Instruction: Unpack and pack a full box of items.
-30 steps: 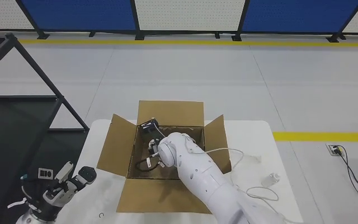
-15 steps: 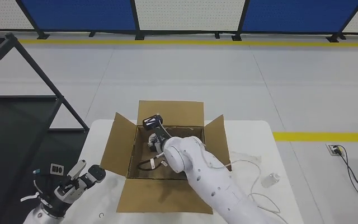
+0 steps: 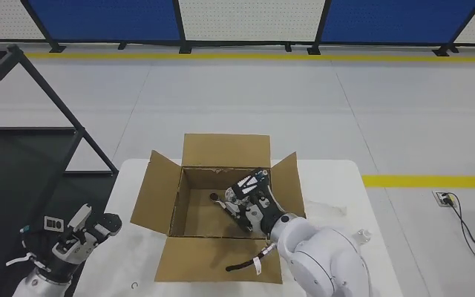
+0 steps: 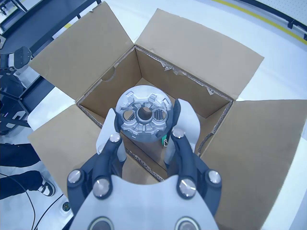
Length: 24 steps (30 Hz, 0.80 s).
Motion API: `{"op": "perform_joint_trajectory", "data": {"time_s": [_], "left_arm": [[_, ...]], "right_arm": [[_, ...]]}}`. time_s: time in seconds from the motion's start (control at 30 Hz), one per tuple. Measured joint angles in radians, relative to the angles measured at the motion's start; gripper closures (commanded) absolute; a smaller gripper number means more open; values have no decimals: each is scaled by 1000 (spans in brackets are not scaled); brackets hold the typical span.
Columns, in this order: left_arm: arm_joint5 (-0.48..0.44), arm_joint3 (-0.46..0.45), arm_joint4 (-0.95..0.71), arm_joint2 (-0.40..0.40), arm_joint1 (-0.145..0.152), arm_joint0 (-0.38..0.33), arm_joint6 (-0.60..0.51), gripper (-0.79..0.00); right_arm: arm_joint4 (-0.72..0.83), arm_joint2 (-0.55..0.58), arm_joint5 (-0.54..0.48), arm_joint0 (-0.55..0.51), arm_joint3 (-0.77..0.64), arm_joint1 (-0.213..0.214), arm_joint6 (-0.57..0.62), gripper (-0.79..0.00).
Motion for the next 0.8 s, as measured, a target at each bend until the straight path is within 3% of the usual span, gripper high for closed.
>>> {"op": "perform_joint_trajectory", "data": {"time_s": [0.5, 0.8], "left_arm": [[11, -1, 3, 9, -1, 4, 13, -785], [30, 43, -27, -4, 2, -6, -23, -785]], "right_arm": [[19, 11, -2, -18, -23, 2, -24, 0], [135, 222, 7, -162, -284, 29, 30, 0]]}}
